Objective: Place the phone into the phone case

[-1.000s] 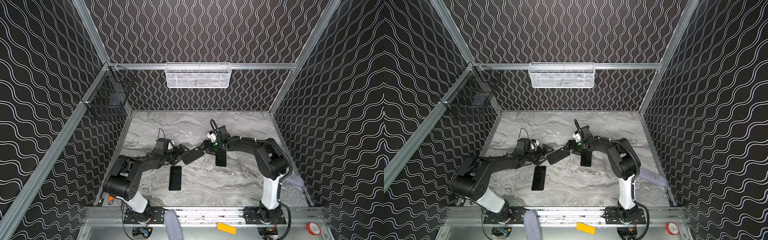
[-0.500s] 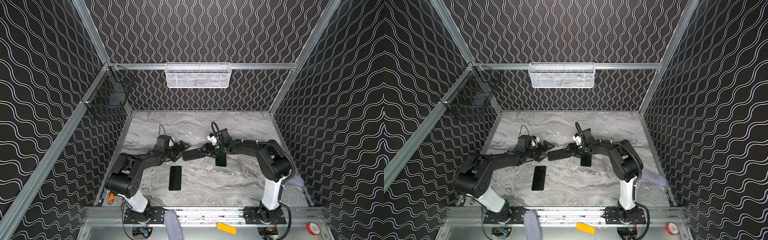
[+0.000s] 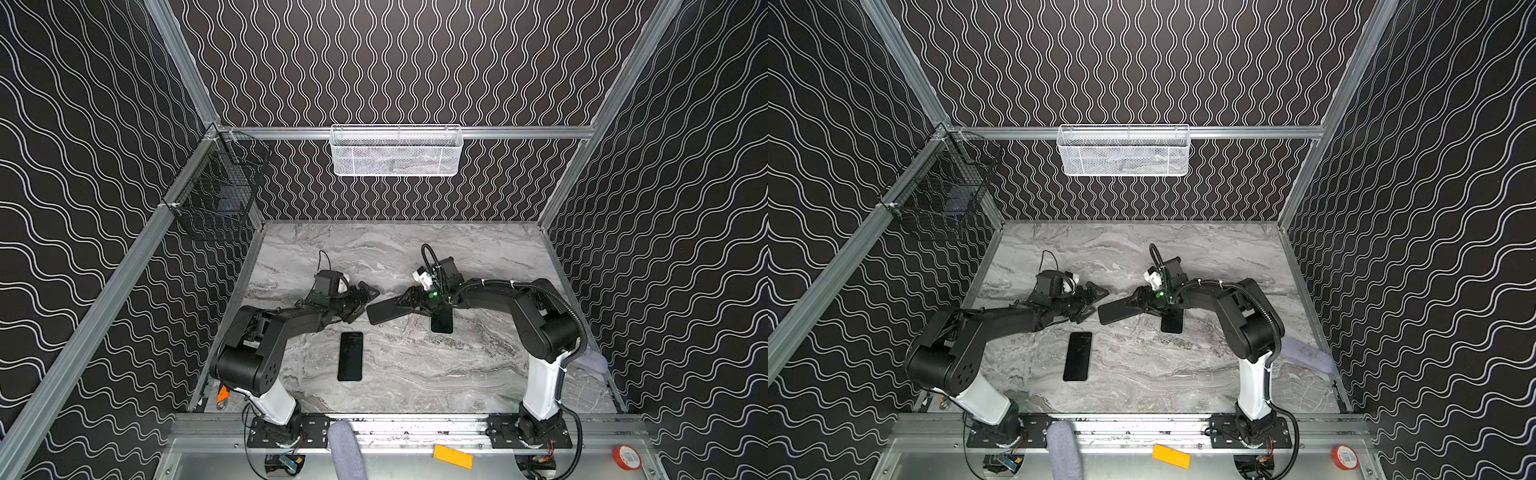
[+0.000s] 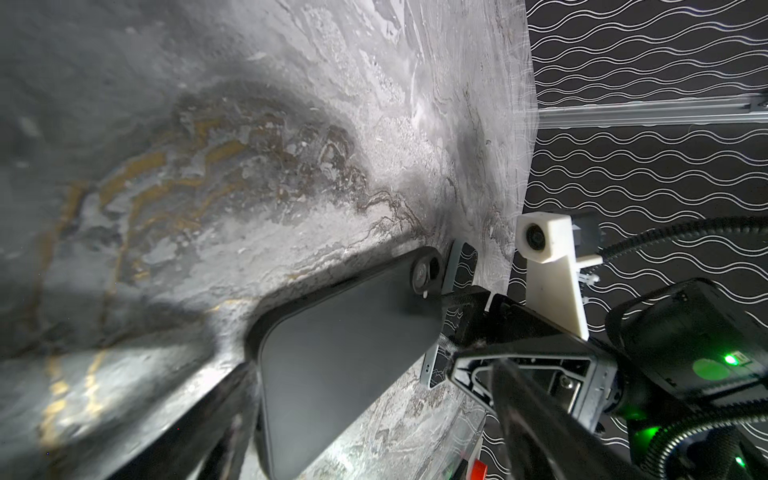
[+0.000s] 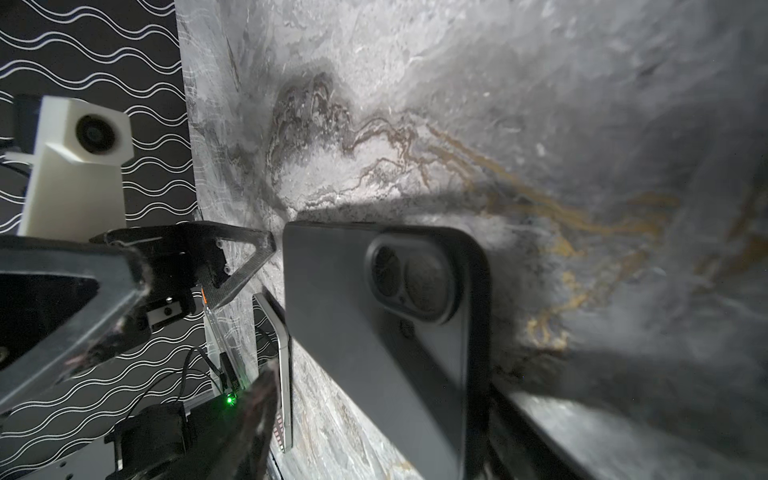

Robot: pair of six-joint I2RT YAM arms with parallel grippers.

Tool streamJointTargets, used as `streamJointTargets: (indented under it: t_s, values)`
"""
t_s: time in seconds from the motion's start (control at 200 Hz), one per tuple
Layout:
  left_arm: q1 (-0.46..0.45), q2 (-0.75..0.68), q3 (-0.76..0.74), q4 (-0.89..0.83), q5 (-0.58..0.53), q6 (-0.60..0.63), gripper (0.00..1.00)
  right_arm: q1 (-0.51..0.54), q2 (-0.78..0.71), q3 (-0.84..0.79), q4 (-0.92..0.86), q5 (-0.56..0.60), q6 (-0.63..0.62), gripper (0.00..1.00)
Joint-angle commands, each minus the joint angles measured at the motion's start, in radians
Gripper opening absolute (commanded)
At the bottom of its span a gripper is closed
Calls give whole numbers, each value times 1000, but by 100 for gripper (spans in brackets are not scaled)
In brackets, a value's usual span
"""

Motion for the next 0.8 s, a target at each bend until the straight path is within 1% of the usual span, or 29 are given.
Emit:
streamJointTargets:
  t_s: [0.0, 0.085, 0.18, 0.285, 0.335, 0.37, 0.465, 0.516, 0.626, 0.716, 0.796]
  values:
    - [0, 0, 1, 68, 8, -9, 88, 1, 7, 13, 1, 4, 5, 73]
    - [0, 1, -4, 90, 12, -20, 83, 2, 10, 25, -8, 4, 4, 72]
    - [0, 0, -10, 107, 15, -26, 74, 2, 7, 27, 1, 0, 9, 72]
    - [0, 6, -13, 118, 20, -30, 68, 2, 7, 26, 8, -5, 14, 72]
    - [0, 10, -17, 128, 23, -36, 67, 1, 10, 28, 5, -7, 14, 72]
    - [0, 12, -19, 133, 22, -38, 68, 2, 9, 28, 5, -7, 13, 72]
    - [0, -2, -26, 119, 15, -43, 76, 2, 5, 26, 2, -4, 9, 72]
    - [0, -24, -29, 79, 11, -32, 82, 2, 1, 26, 0, -1, 4, 72]
    - [0, -86, -14, -70, -22, 31, 89, 1, -1, 32, -9, -1, -6, 72]
    - [0, -118, -2, -155, -35, 75, 92, 1, 4, 36, -2, -6, -8, 71]
    - [0, -117, 1, -175, -38, 92, 94, 1, 5, 34, 13, -17, -4, 71]
